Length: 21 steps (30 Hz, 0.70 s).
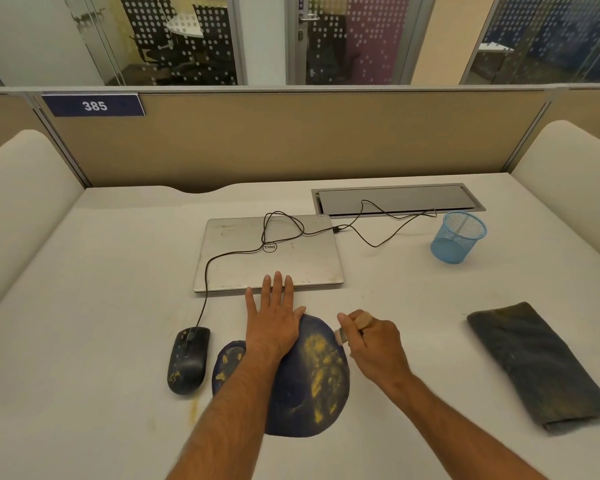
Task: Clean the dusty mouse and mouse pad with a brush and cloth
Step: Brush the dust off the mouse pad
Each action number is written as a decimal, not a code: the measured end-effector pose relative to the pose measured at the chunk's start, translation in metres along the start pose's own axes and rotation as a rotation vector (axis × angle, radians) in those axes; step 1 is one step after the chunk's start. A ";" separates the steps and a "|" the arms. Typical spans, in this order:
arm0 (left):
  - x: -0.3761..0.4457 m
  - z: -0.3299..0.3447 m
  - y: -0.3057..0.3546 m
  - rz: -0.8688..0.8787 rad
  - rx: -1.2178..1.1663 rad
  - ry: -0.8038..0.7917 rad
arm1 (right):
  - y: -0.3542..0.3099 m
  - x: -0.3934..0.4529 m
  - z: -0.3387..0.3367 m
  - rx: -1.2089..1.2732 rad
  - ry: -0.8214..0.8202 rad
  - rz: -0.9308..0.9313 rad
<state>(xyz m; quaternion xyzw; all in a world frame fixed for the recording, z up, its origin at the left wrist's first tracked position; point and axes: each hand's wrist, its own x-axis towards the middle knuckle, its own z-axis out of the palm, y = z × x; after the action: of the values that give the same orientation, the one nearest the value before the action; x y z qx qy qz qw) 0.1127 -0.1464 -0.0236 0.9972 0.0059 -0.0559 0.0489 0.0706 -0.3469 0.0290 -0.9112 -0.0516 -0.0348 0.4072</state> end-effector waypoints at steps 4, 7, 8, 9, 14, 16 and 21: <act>0.000 -0.001 0.001 0.001 0.000 -0.005 | -0.002 0.004 -0.002 -0.009 -0.004 0.072; 0.000 -0.001 0.000 0.000 -0.003 -0.010 | -0.006 0.010 -0.003 0.088 0.132 0.025; 0.000 -0.001 0.000 -0.001 -0.003 -0.009 | -0.008 0.011 -0.002 0.097 0.132 0.002; 0.000 -0.001 0.000 -0.002 -0.005 -0.008 | -0.008 0.012 0.000 0.089 0.108 -0.015; 0.000 0.000 0.001 -0.003 -0.003 0.002 | -0.004 0.012 0.007 -0.026 -0.017 0.037; 0.001 0.000 0.000 -0.004 -0.006 -0.004 | -0.006 0.015 0.006 0.026 0.057 0.058; 0.002 0.002 0.000 -0.002 -0.016 -0.005 | -0.014 0.018 0.010 0.017 0.077 -0.017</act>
<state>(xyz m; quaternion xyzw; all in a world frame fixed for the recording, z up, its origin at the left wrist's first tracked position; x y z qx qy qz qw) 0.1140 -0.1462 -0.0259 0.9966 0.0071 -0.0586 0.0568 0.0872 -0.3287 0.0346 -0.9051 -0.0437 -0.0730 0.4165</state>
